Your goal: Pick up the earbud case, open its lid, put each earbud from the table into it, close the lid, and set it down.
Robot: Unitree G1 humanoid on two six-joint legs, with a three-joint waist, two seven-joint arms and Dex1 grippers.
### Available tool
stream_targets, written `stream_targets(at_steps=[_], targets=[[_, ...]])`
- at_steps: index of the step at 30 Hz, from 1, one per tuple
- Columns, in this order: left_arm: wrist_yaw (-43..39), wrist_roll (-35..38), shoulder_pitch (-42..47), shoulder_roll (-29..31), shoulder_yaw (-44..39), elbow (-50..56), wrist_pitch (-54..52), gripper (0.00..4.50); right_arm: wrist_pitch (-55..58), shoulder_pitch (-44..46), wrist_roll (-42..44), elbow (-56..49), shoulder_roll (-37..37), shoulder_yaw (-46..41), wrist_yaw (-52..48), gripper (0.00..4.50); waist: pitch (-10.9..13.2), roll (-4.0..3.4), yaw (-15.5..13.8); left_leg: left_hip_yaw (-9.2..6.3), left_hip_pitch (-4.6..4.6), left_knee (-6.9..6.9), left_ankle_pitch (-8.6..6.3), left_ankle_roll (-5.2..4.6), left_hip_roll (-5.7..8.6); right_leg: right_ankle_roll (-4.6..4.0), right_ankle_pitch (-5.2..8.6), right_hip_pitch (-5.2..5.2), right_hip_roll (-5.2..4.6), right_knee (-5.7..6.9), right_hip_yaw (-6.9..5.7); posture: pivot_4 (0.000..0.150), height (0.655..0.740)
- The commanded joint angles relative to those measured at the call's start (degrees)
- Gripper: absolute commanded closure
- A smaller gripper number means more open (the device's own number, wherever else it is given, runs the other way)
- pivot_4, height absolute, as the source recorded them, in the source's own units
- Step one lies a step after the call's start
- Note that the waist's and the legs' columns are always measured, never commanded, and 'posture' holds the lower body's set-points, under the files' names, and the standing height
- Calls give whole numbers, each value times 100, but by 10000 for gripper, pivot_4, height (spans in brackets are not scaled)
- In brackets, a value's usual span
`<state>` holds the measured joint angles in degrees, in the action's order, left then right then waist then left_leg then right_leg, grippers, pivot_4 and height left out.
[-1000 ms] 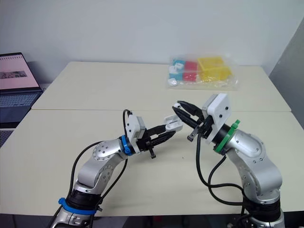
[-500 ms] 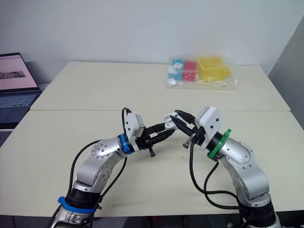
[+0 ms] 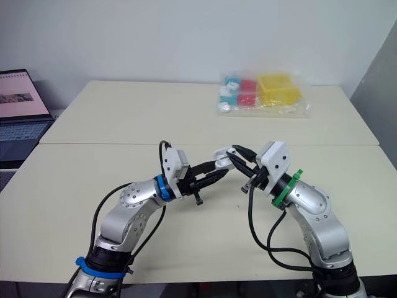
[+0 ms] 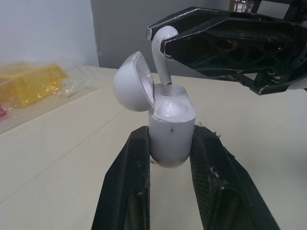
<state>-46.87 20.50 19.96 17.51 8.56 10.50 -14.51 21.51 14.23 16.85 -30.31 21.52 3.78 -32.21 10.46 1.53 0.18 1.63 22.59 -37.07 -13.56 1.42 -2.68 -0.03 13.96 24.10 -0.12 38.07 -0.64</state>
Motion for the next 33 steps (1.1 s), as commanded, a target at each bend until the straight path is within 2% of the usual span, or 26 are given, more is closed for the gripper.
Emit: stream_targets(at_steps=[1,9,15,21,24,29,32,33], targets=[[2,138,86,-43,-70,204,69,37119,-240,-21,-65,-19,53,-9,-18,40826,0,0,0,0,0,0,0,0,0,0,0,0,0,0,0,1500,7400],[15,169,76,-61,-75,240,53,37119,-342,-129,-190,48,165,118,-67,40826,0,0,0,1,1,1,0,0,0,0,0,0,0,-2,1,1500,7400],[23,171,79,-70,-74,257,41,37120,-59,-223,40,-53,174,73,-75,40826,0,0,0,0,0,1,0,0,0,0,0,0,0,-1,0,1500,7400],[27,144,65,-60,-63,249,43,37122,302,-140,327,-280,286,-155,-40,20342,0,0,-2,0,1,1,0,0,0,0,0,1,0,-2,0,1500,7400],[60,98,55,-49,-55,228,38,37122,732,10,833,-577,479,-556,-49,20280,0,0,-3,0,2,1,0,0,1,0,0,1,-1,-3,0,1500,7400],[84,32,61,-21,-64,182,56,37122,1571,108,1911,-956,1254,-1382,-324,20280,0,1,-6,0,4,1,0,0,2,0,0,0,-2,-6,-1,1500,7400],[113,-9,46,19,-117,119,95,37122,1972,-125,2192,-905,1842,-1808,-527,20280,0,1,-8,-2,4,4,-1,-1,1,0,0,0,-1,-8,-2,1500,7400],[119,-9,36,32,-122,122,98,37122,2136,-237,1977,-794,1953,-1751,-321,20280,0,1,-8,-2,4,4,-1,-1,2,0,0,0,-1,-8,-2,1500,7400]])
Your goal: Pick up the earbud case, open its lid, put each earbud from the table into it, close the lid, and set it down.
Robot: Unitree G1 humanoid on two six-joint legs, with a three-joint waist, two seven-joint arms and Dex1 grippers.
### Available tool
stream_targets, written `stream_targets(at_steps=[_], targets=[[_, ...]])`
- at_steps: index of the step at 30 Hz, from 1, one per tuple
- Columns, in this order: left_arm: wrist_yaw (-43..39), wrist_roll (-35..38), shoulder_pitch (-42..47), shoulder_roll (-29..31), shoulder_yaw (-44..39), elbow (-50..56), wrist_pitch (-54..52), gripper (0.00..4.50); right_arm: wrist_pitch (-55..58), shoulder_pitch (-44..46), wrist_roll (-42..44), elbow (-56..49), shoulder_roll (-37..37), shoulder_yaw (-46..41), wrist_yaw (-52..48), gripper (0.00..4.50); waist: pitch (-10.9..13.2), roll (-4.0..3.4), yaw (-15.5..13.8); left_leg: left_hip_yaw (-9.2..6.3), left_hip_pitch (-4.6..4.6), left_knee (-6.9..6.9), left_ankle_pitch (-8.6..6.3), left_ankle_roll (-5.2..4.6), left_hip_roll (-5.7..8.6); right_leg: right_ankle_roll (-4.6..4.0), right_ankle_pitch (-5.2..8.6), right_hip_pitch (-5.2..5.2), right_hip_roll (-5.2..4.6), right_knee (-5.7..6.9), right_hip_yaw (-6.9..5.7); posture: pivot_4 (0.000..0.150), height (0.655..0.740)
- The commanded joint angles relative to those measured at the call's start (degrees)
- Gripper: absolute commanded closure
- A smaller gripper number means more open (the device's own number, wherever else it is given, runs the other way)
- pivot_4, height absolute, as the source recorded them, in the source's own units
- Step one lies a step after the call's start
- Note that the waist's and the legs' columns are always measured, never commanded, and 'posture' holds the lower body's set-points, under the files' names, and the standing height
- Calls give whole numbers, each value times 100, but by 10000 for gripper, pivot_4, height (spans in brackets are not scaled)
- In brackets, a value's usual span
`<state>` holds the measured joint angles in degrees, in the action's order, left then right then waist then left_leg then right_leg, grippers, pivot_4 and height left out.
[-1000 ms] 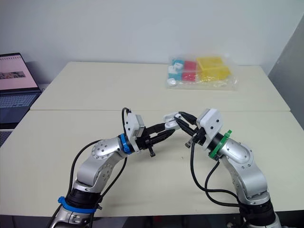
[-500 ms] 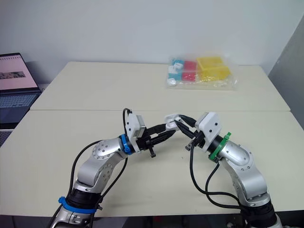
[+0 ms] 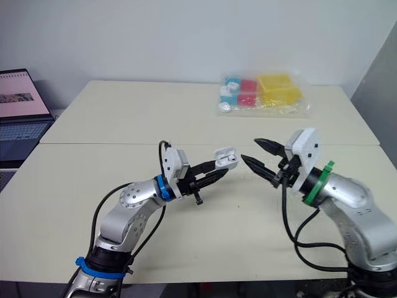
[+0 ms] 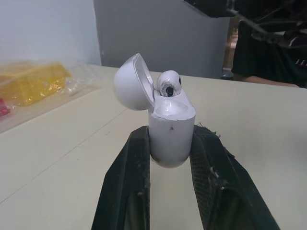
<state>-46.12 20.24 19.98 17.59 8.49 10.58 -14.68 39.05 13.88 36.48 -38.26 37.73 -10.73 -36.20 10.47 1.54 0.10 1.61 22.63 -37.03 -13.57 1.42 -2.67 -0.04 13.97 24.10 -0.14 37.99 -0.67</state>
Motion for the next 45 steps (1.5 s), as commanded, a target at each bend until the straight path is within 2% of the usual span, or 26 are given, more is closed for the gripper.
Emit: stream_targets(at_steps=[1,3,6,8,14,24,31,38,45], targets=[[49,20,28,33,-115,118,117,37122,492,-276,-133,77,408,-241,249,20280,-1,1,-2,0,1,0,0,0,0,0,0,0,0,-1,0,1500,7400],[56,30,16,45,-111,138,114,37122,596,-327,-260,121,463,-150,465,20280,0,1,6,3,1,-2,0,0,0,1,0,0,-1,-1,3,1500,7400],[24,23,-1,99,-110,148,108,37122,1582,51,-946,122,192,767,1605,20280,-1,1,47,7,-3,-2,0,0,-2,1,0,1,-1,5,8,1500,7400],[21,13,8,123,-112,128,114,37122,1589,225,-1399,296,-75,1172,2030,20280,-1,1,54,3,-6,-1,0,0,-4,0,-1,2,2,10,6,1500,7400],[10,15,7,143,-74,149,120,37122,1710,557,-1920,1061,-988,1379,2747,20280,-1,1,25,2,12,-2,0,0,-2,2,-1,9,2,-3,3,1500,7400],[-15,-20,-25,192,-44,168,149,37122,1030,783,-2503,2345,-1600,1402,2854,20280,-1,1,25,3,17,0,0,0,1,5,-2,14,0,-6,4,1500,7400],[9,-22,-52,193,-52,188,147,37122,931,868,-2558,2495,-2015,1303,2968,20280,-1,1,31,3,15,0,0,0,-1,5,-2,13,2,-1,5,1500,7400],[10,-22,-86,212,-62,198,167,37122,1002,872,-2757,2207,-2034,1406,2886,20280,-1,1,30,3,17,-1,0,0,0,5,-2,14,0,-3,5,1500,7400],[12,-23,-94,204,-38,196,182,37122,1041,793,-2817,2381,-2190,1347,2872,20280,-1,1,30,3,15,-1,0,0,-1,5,-2,14,1,-2,4,1500,7400]])
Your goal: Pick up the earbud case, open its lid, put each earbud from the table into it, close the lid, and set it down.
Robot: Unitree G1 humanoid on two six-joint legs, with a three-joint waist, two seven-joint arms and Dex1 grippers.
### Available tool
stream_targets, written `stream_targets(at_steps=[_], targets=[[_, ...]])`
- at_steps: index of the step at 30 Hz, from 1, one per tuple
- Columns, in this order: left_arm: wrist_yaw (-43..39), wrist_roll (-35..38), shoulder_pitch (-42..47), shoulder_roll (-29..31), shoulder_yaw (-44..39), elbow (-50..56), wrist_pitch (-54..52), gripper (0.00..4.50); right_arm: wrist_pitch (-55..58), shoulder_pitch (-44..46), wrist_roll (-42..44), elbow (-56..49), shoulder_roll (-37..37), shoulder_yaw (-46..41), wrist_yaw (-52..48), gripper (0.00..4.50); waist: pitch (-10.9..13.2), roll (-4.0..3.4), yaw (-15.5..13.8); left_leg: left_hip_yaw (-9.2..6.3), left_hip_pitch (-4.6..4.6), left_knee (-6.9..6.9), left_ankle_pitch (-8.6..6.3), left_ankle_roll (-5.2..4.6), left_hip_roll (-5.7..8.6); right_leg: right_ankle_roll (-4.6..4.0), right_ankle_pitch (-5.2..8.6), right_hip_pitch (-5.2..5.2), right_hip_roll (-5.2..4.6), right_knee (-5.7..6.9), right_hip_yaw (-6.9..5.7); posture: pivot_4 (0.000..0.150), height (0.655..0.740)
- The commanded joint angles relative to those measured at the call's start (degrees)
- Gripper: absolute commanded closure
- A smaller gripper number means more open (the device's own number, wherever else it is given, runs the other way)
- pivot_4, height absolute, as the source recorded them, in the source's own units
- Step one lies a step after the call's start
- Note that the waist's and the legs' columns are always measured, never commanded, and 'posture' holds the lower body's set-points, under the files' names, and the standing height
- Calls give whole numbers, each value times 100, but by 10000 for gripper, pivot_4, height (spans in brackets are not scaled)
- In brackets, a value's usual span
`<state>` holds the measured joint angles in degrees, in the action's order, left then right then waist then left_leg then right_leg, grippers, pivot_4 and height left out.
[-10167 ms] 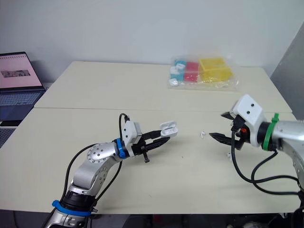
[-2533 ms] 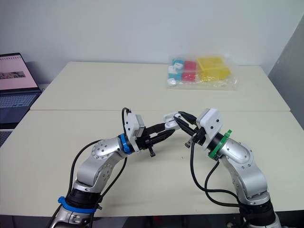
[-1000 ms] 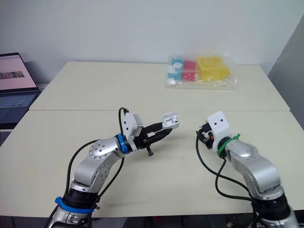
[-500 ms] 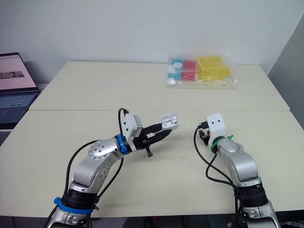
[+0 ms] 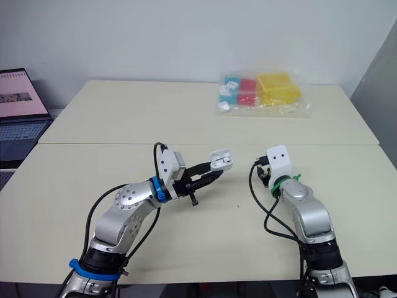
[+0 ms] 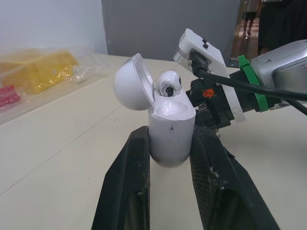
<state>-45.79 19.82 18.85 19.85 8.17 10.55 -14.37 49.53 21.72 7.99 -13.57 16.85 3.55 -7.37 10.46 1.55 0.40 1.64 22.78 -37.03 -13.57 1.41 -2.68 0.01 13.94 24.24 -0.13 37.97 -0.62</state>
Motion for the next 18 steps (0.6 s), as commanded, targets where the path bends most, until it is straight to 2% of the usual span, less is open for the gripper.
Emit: stream_targets(at_steps=[1,7,15,18], targets=[[-22,18,18,-22,-5,197,152,37122,-4,6,48,-71,-147,-107,-21,20280,0,0,2,0,0,0,0,0,0,0,0,0,0,0,0,1500,7400],[-27,-1,21,-25,7,182,176,37122,54,-6,37,152,-285,-202,-61,20280,0,0,2,1,1,0,0,0,0,0,0,0,-1,0,1,1500,7400],[-7,-25,-24,-40,14,198,202,37122,724,-71,57,-64,-321,-290,-18,20280,0,-1,1,-1,0,1,0,0,0,0,0,0,-1,0,0,1500,7400],[-8,-31,-32,-41,20,189,216,37122,782,-105,63,-111,-338,-304,-39,26352,-1,-1,1,0,0,0,0,0,0,0,0,0,-1,0,0,1500,7400]])
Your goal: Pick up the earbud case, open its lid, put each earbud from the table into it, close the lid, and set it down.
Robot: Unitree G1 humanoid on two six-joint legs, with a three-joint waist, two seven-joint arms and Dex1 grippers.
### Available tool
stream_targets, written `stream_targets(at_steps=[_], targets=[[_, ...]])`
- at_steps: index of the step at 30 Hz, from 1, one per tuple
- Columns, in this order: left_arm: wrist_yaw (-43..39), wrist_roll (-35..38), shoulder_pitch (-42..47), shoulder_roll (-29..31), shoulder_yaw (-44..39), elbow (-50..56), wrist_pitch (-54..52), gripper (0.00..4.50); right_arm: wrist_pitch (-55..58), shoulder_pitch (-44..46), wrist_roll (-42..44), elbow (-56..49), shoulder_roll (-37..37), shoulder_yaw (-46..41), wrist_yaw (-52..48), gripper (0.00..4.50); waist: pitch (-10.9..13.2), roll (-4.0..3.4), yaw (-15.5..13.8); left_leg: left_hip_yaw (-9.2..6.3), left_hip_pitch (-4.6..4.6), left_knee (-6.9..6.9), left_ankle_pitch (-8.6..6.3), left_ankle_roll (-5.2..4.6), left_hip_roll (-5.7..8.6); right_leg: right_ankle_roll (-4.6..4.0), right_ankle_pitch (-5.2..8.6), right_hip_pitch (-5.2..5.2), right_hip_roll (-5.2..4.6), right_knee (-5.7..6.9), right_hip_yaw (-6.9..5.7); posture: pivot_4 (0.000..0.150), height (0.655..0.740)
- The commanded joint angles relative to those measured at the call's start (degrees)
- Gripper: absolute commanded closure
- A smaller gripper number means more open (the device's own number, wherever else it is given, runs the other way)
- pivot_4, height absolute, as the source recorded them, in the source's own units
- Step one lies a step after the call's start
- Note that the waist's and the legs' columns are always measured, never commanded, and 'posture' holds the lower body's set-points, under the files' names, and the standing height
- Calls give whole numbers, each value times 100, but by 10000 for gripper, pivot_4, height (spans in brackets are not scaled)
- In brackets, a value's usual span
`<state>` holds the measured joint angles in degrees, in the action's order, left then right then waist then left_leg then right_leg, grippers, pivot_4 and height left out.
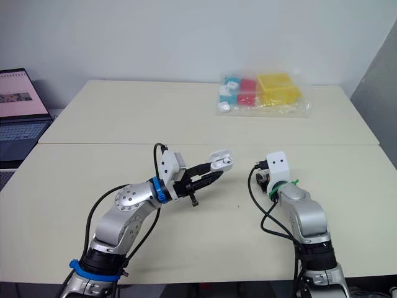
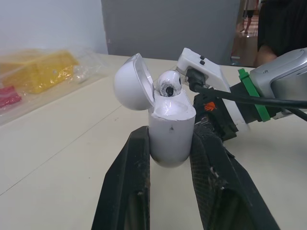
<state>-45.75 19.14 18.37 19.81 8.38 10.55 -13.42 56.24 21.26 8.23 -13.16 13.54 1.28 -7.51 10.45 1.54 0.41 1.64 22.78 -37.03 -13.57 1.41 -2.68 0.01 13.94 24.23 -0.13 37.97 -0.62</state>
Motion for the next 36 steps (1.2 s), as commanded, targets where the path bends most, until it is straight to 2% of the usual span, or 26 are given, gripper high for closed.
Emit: stream_targets(at_steps=[1,4,8,11,13,17,20,23,25,30,36], targets=[[-10,38,16,-36,-2,195,118,37122,119,-62,51,-161,-20,-91,-33,29880,0,0,0,0,0,0,0,0,0,0,0,0,0,0,0,1500,7400],[-10,40,18,-35,3,201,114,37122,105,-74,35,-136,7,-122,-61,40410,0,0,0,-1,0,-1,0,0,0,0,0,-1,0,0,-1,1500,7400],[-18,34,20,-26,7,199,121,37122,82,-43,42,-102,126,-171,-176,40651,0,0,-3,0,0,-2,0,0,2,0,0,-1,-1,0,-1,1500,7400],[-21,27,18,-13,4,201,122,37122,191,-33,229,-219,560,-33,-759,40651,0,0,-13,-1,1,0,0,0,2,0,0,-1,-1,-2,-1,1500,7400],[-22,29,-1,9,-6,222,106,37122,14,-43,465,-446,1195,225,-1612,40652,0,0,-24,0,3,-1,0,0,4,0,0,-1,-2,-5,-2,1500,7400],[-12,40,-65,48,-16,304,76,37122,-1439,-299,574,-770,2983,867,-3853,40652,2,-2,-20,-1,5,4,-2,-3,8,1,1,-1,-4,-22,-3,1500,7400],[13,47,-103,58,-8,366,47,37122,-2494,-558,1110,-539,3380,571,-5099,40652,3,1,-4,-6,2,6,-6,-9,-1,0,2,-4,7,-27,-6,1500,7400],[48,47,-194,71,-3,481,15,37122,-2965,-340,535,7,4300,956,-5951,40652,6,-2,10,-2,-4,3,-6,-10,-2,0,2,-4,11,-17,0,1500,7400],[83,45,-267,81,-12,569,-22,37122,-3722,-76,27,681,4772,1267,-6486,40652,6,-2,7,5,-7,-3,-6,-9,-1,3,-1,-5,5,-15,2,1500,7400],[122,46,-368,96,-14,701,-92,37122,-4842,343,-606,1886,4991,1622,-7121,40652,6,0,5,9,-15,-3,-5,-9,5,2,-1,-12,3,-15,5,1500,7400],[160,68,-394,133,-35,775,-151,37122,-5343,574,-888,2376,4891,1743,-7533,40652,6,0,-15,3,-12,1,-5,-8,1,-2,2,-11,7,-14,6,1500,7400]])
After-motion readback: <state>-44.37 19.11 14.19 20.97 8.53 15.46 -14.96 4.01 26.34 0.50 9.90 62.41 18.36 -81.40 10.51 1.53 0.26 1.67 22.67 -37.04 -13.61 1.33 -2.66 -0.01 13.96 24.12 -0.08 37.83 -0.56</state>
